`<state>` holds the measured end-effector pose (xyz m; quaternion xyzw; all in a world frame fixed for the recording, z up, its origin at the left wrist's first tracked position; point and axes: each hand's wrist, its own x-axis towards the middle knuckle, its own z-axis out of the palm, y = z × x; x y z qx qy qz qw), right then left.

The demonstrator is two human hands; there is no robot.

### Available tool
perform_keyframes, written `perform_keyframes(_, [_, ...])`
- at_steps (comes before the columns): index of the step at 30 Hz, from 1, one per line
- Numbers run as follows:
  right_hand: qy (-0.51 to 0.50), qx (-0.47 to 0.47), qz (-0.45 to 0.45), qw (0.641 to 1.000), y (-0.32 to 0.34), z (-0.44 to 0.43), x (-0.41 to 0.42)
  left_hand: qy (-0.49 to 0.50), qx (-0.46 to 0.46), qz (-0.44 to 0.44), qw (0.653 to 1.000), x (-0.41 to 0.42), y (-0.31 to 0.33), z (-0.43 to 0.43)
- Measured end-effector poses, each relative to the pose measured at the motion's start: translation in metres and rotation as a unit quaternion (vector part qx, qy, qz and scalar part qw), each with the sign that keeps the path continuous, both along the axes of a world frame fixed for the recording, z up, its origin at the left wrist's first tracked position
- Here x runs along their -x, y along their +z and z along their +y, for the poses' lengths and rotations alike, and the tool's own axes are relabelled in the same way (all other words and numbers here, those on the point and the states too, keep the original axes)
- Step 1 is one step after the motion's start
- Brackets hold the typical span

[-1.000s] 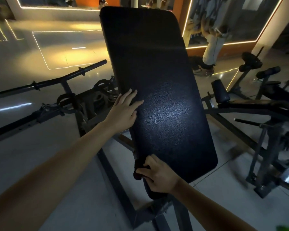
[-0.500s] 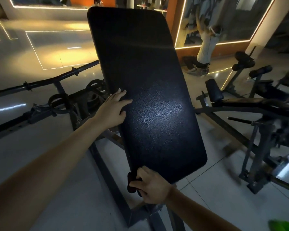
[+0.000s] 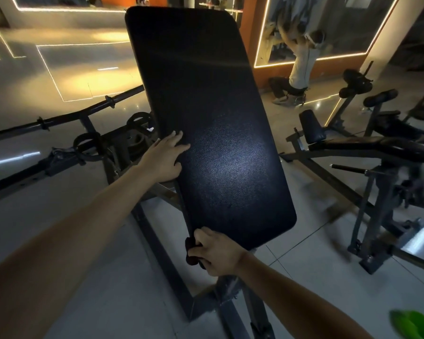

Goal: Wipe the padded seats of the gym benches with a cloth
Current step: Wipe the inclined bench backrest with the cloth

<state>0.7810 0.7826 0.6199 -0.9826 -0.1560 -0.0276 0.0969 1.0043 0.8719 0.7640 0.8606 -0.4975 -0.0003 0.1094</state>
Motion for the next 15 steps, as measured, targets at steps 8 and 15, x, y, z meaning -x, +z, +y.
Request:
perform_keyframes(8, [-0.021,0.001,-0.004,1.000,-0.003,0.008,0.007,-0.006,-0.047,-0.004,0.999,0.028,-0.018,0.008])
perform_keyframes(15, [-0.027,0.013,0.005,1.000,-0.006,0.014,0.016,-0.008,-0.088,0.006,0.996,0.045,-0.020,0.010])
